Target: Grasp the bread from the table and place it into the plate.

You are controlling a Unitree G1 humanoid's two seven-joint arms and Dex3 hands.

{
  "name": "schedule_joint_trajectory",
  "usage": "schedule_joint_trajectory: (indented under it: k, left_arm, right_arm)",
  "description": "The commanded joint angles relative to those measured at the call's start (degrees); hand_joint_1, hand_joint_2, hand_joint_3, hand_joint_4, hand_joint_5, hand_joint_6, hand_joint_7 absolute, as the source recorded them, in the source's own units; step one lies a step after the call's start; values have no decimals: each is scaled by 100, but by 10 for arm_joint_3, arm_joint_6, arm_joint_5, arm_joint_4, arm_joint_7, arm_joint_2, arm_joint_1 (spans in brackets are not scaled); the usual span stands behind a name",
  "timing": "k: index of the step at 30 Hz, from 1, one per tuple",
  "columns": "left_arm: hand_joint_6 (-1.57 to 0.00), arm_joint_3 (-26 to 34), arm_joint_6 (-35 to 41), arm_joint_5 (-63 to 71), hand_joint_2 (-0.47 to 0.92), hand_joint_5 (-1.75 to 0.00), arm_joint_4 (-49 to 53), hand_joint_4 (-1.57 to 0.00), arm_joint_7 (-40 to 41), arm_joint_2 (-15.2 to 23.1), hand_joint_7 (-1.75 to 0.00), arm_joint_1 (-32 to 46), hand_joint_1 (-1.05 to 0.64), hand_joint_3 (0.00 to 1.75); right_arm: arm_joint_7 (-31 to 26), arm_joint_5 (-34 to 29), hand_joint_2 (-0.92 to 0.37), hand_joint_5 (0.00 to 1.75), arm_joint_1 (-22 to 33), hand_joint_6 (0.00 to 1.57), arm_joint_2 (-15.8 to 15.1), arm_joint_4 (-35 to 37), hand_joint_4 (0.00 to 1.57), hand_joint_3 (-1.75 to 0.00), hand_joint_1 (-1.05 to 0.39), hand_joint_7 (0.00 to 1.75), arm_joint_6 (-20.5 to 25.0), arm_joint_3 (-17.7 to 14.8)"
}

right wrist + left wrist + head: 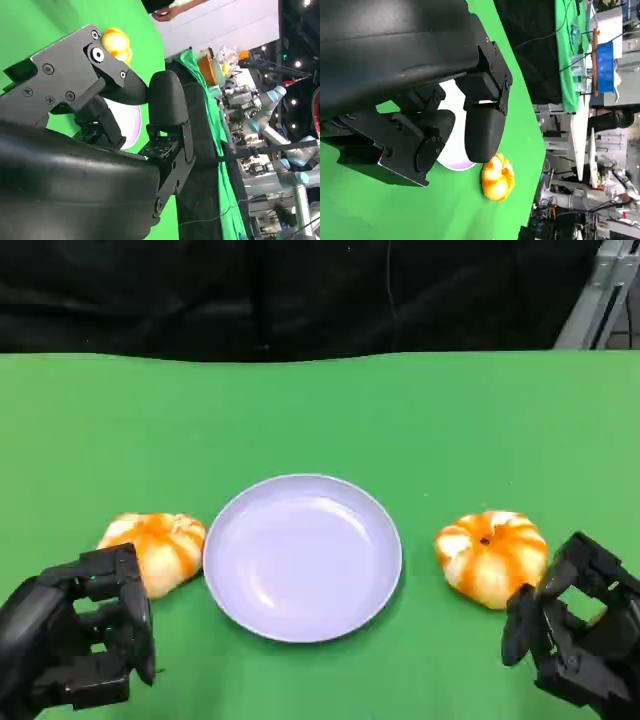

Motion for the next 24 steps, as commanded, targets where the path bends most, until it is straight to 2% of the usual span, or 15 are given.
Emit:
schedule_joint_trajectory:
  k: [1,24]
  left_arm:
    - [-77,7,-5,-5,62,-175,5,-92,-6,8,-175,-2,17,129]
    - [-75,4,-16,10,60,-175,5,-89,6,3,-174,-1,18,129]
  right_arm:
    - [-2,-1,-46,175,1,72,-2,-7,90,-124,-16,162,-4,0]
    - [2,3,-47,175,-1,72,-4,-2,90,-125,-15,163,-3,-3]
